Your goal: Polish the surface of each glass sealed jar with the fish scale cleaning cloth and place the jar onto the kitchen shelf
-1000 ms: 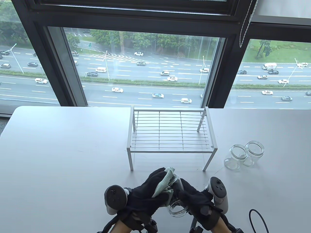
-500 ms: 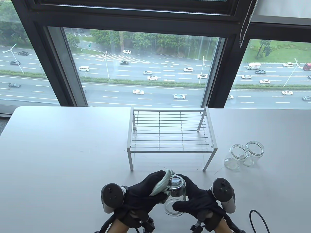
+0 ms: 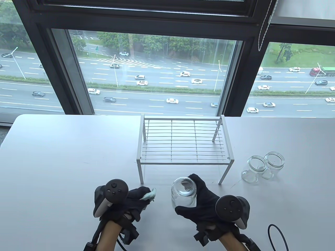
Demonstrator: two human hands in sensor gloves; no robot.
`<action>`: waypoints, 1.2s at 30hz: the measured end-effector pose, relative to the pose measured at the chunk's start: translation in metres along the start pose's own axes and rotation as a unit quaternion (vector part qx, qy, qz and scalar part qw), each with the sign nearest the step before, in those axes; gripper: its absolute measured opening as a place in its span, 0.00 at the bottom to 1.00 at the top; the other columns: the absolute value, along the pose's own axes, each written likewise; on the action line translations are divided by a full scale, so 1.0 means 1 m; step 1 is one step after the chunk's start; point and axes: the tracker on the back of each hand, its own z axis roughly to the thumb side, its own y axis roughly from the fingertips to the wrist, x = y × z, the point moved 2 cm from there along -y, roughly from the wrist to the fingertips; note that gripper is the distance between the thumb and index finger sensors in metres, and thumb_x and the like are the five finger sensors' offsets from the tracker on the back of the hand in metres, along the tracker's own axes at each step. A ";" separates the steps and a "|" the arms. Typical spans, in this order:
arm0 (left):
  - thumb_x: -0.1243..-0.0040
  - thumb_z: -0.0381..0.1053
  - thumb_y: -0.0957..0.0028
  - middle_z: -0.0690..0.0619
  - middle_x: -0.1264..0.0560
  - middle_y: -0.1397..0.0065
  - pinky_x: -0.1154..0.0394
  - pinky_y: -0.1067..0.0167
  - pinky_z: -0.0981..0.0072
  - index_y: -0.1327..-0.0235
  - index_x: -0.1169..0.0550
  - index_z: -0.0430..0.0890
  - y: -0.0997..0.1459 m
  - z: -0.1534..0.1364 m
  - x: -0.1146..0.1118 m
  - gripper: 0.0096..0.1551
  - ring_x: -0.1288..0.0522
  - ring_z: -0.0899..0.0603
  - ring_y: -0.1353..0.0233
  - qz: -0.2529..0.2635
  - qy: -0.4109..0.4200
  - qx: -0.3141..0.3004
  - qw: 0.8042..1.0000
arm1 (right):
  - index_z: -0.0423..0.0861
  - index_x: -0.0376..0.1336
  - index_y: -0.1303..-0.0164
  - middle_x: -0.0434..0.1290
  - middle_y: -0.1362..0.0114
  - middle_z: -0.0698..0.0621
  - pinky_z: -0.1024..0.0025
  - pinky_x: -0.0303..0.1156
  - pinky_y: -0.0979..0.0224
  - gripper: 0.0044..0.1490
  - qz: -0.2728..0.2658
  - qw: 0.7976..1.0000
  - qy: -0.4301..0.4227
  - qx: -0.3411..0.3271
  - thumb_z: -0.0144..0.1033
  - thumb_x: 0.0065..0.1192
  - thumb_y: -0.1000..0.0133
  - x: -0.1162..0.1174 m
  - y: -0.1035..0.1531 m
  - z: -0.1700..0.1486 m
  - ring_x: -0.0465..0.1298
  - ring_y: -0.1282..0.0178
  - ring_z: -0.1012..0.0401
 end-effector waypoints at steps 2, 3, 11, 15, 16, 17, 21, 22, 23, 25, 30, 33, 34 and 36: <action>0.31 0.50 0.48 0.32 0.18 0.36 0.15 0.57 0.48 0.34 0.22 0.43 -0.001 -0.002 -0.001 0.29 0.13 0.29 0.49 -0.004 -0.001 0.004 1.000 | 0.42 0.45 0.20 0.66 0.22 0.45 0.41 0.60 0.21 0.74 -0.013 1.000 0.002 -0.001 0.65 0.81 0.64 0.000 -0.011 0.004 0.75 0.29 0.45; 0.32 0.50 0.48 0.32 0.18 0.36 0.15 0.57 0.48 0.34 0.22 0.43 -0.001 -0.003 -0.001 0.29 0.13 0.29 0.49 -0.006 -0.003 0.006 1.000 | 0.42 0.45 0.20 0.66 0.21 0.45 0.41 0.60 0.21 0.74 -0.018 1.000 -0.001 0.000 0.65 0.81 0.64 0.000 -0.020 0.008 0.75 0.29 0.45; 0.33 0.51 0.48 0.31 0.20 0.34 0.16 0.54 0.47 0.33 0.23 0.43 -0.002 -0.003 -0.005 0.30 0.15 0.28 0.46 -0.033 0.006 0.009 0.999 | 0.42 0.44 0.21 0.64 0.20 0.44 0.40 0.60 0.22 0.74 -0.051 0.998 0.030 0.031 0.62 0.83 0.63 0.009 -0.086 0.026 0.74 0.28 0.43; 0.33 0.51 0.47 0.31 0.20 0.34 0.16 0.54 0.47 0.33 0.23 0.43 -0.003 -0.002 -0.007 0.30 0.15 0.28 0.45 -0.043 0.013 0.000 0.999 | 0.42 0.42 0.20 0.62 0.19 0.44 0.39 0.59 0.21 0.74 -0.039 0.998 0.036 0.040 0.60 0.83 0.62 0.019 -0.113 0.026 0.73 0.26 0.42; 0.33 0.52 0.47 0.31 0.20 0.34 0.16 0.54 0.47 0.33 0.23 0.43 -0.003 -0.001 -0.007 0.30 0.15 0.28 0.45 -0.042 0.011 -0.001 0.999 | 0.42 0.41 0.20 0.62 0.19 0.44 0.39 0.58 0.21 0.74 -0.039 0.998 0.037 0.044 0.60 0.83 0.62 0.022 -0.117 0.025 0.72 0.26 0.42; 0.33 0.52 0.47 0.31 0.20 0.34 0.16 0.54 0.47 0.33 0.23 0.43 -0.004 -0.001 -0.007 0.30 0.15 0.28 0.45 -0.042 0.007 -0.002 0.999 | 0.42 0.41 0.20 0.62 0.19 0.44 0.38 0.58 0.21 0.74 -0.036 0.997 0.037 0.052 0.60 0.83 0.62 0.026 -0.123 0.022 0.72 0.26 0.42; 0.33 0.52 0.47 0.31 0.20 0.34 0.16 0.54 0.47 0.33 0.23 0.43 -0.004 0.000 -0.007 0.30 0.15 0.28 0.45 -0.043 0.000 -0.001 0.999 | 0.42 0.41 0.20 0.61 0.19 0.43 0.37 0.58 0.22 0.74 -0.038 0.996 0.024 0.076 0.59 0.83 0.62 0.036 -0.136 0.010 0.72 0.26 0.41; 0.33 0.52 0.47 0.31 0.20 0.34 0.16 0.54 0.47 0.33 0.24 0.43 -0.004 0.000 -0.008 0.30 0.15 0.28 0.45 -0.044 -0.001 0.000 0.999 | 0.42 0.41 0.20 0.61 0.19 0.43 0.37 0.58 0.22 0.74 -0.042 0.996 0.022 0.082 0.58 0.83 0.61 0.037 -0.139 0.006 0.72 0.26 0.40; 0.33 0.52 0.47 0.31 0.20 0.34 0.16 0.54 0.46 0.33 0.23 0.43 -0.004 0.000 -0.007 0.30 0.15 0.28 0.45 -0.044 -0.002 0.001 0.999 | 0.42 0.41 0.20 0.61 0.19 0.42 0.37 0.58 0.23 0.74 -0.043 0.995 0.018 0.087 0.58 0.83 0.62 0.039 -0.141 0.003 0.72 0.26 0.39; 0.33 0.52 0.47 0.31 0.21 0.33 0.16 0.53 0.46 0.32 0.24 0.43 -0.003 0.000 -0.005 0.30 0.15 0.28 0.45 -0.045 0.006 0.000 0.999 | 0.42 0.41 0.20 0.61 0.19 0.42 0.36 0.59 0.24 0.73 -0.043 0.994 0.014 0.096 0.58 0.83 0.61 0.042 -0.145 -0.003 0.72 0.27 0.38; 0.33 0.53 0.47 0.31 0.21 0.33 0.16 0.53 0.46 0.32 0.24 0.43 -0.001 0.001 0.000 0.31 0.16 0.27 0.45 -0.033 0.024 -0.007 0.999 | 0.41 0.41 0.20 0.62 0.20 0.40 0.34 0.59 0.26 0.73 -0.033 0.994 0.017 0.104 0.57 0.83 0.61 0.050 -0.146 -0.010 0.72 0.29 0.36; 0.34 0.53 0.47 0.31 0.21 0.33 0.16 0.53 0.46 0.32 0.24 0.43 -0.001 0.001 0.000 0.31 0.16 0.27 0.44 -0.031 0.018 -0.006 0.999 | 0.41 0.41 0.21 0.62 0.20 0.40 0.33 0.60 0.28 0.73 -0.027 0.993 0.033 0.107 0.57 0.82 0.61 0.054 -0.145 -0.014 0.72 0.30 0.35; 0.34 0.53 0.47 0.31 0.21 0.33 0.16 0.53 0.46 0.32 0.24 0.43 -0.001 0.001 0.000 0.31 0.16 0.27 0.44 -0.032 0.016 -0.006 0.999 | 0.41 0.41 0.21 0.62 0.20 0.40 0.32 0.60 0.29 0.73 -0.027 0.993 0.021 0.110 0.57 0.82 0.61 0.055 -0.145 -0.015 0.72 0.30 0.35; 0.34 0.53 0.47 0.31 0.21 0.33 0.16 0.53 0.46 0.32 0.24 0.43 -0.001 0.000 -0.001 0.31 0.16 0.27 0.44 -0.037 0.015 -0.006 0.999 | 0.41 0.41 0.20 0.62 0.20 0.40 0.31 0.60 0.29 0.71 -0.026 0.993 0.016 0.113 0.57 0.82 0.59 0.055 -0.146 -0.015 0.71 0.29 0.34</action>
